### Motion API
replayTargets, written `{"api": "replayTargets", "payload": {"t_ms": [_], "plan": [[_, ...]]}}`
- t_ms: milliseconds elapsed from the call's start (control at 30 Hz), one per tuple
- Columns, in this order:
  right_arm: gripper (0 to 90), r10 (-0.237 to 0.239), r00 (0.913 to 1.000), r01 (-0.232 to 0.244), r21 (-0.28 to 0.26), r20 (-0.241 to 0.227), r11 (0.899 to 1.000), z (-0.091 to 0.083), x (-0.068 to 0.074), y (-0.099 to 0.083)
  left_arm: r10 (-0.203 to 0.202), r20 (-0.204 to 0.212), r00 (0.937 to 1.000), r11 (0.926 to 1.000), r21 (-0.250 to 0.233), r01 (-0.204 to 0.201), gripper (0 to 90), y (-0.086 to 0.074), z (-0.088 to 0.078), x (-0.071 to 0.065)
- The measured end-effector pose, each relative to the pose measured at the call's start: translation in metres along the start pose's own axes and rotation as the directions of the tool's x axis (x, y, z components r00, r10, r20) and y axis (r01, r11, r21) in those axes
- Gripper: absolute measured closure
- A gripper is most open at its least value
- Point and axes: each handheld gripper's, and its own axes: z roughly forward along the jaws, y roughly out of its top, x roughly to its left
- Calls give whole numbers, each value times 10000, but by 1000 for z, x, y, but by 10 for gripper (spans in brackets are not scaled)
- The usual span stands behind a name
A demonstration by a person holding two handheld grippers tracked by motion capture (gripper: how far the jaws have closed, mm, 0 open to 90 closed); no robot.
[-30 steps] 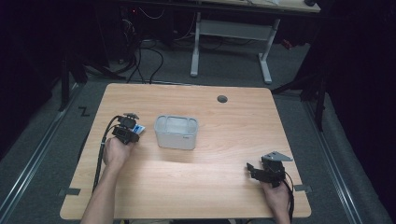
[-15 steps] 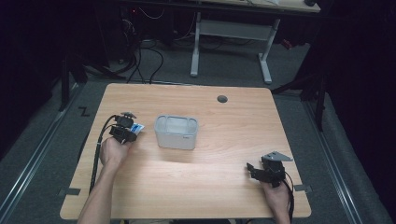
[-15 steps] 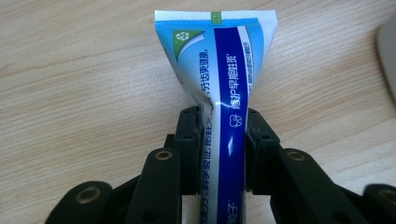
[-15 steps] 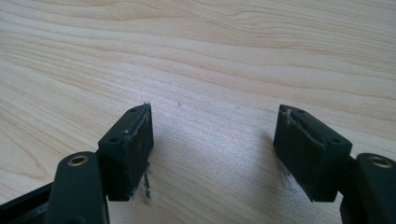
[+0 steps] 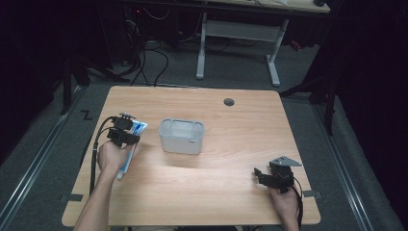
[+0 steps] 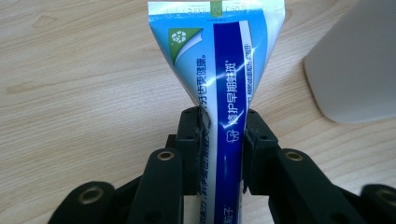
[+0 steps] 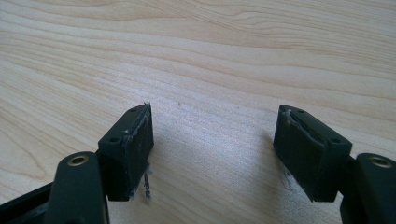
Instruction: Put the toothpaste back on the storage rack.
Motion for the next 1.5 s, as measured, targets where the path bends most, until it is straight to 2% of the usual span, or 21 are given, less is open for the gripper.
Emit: {"api": "replayTargets", "payload": {"t_ms": [200, 467, 567, 833, 867, 1000, 1167, 1233, 1367, 1500], "plan": [[287, 0, 10000, 0, -1, 2, 10000, 0, 0, 0, -56, 252, 9997, 9992, -392, 66, 732, -1, -8, -2], [287, -2, 10000, 2, -2, 0, 10000, 0, 0, 0, 193, 428, 9989, 9958, -902, -154, 735, -2, -24, -8], [287, -2, 10000, 2, 0, 0, 10000, 0, 0, 0, 371, 443, 9983, 9932, -1118, -320, 737, -1, -32, -11], [287, -11, 10000, 11, 2, 1, 10000, 0, 0, 0, 329, 609, 9976, 9860, -1650, -224, 739, -3, -47, -14], [287, -12, 10000, 12, 3, 0, 10000, 0, 0, 0, 280, 681, 9973, 9827, -1848, -150, 739, -3, -50, -14], [287, -10, 10000, 10, 2, 1, 10000, 0, 0, 0, 282, 836, 9961, 9776, -2101, -100, 739, -4, -56, -15], [287, -10, 10000, 10, 2, 1, 10000, 0, 0, 0, 414, 1067, 9934, 9695, -2446, -142, 740, -5, -65, -18], [287, -16, 10000, 16, 2, 2, 10000, 0, 0, 0, 459, 1218, 9915, 9638, -2663, -119, 742, -5, -70, -20], [287, -16, 10000, 16, 1, 1, 10000, 0, 0, 0, 515, 1299, 9902, 9585, -2847, -125, 743, -6, -75, -22], [287, -11, 10000, 11, 3, 0, 10000, 0, 0, 0, 471, 1574, 9864, 9449, -3274, 71, 746, -8, -82, -23]]}}
